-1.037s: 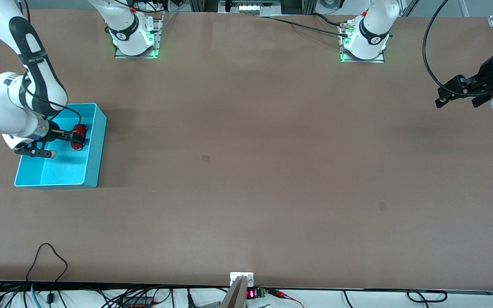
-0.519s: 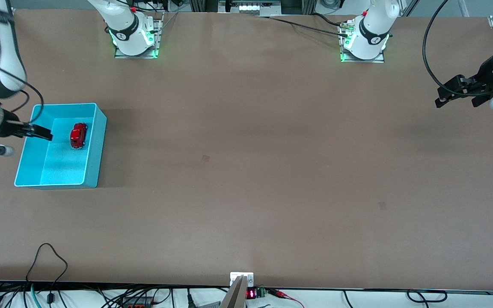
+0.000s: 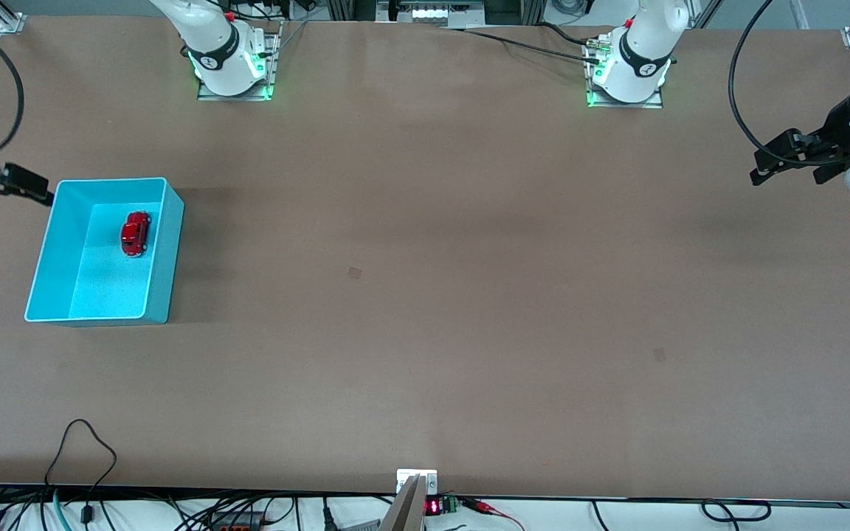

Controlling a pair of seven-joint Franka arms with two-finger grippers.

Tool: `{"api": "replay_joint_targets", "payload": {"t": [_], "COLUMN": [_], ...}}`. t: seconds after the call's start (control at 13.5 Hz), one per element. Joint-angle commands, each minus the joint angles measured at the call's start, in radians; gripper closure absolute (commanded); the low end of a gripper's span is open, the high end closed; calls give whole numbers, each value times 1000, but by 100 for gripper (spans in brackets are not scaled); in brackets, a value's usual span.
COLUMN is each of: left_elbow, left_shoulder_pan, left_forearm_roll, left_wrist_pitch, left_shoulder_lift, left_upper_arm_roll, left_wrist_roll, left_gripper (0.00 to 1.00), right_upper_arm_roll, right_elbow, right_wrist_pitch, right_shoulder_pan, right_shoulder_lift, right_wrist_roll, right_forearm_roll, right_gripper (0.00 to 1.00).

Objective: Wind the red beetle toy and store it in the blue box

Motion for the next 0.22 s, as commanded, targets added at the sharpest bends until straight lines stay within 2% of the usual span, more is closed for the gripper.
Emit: {"api": "replay_joint_targets", "payload": {"t": [0.0,0.15], "left_elbow": [0,0], "left_shoulder_pan": [3,3], "left_forearm_roll": [19,20], "left_wrist_pitch": [-10,-4], "left_shoulder_lift": [-12,-12], "left_upper_arm_roll": [-3,-2], "left_wrist_roll": [7,8], "left_gripper": [0,0], "right_upper_arm_roll": [-9,-9], "right_elbow": [40,40], "right_wrist_pitch": [-33,-30], "right_shoulder_pan": [13,13], "right_shoulder_lift": [15,15], "right_wrist_roll": [4,3], "right_forearm_roll": [9,9], "right_gripper": [0,0]}}
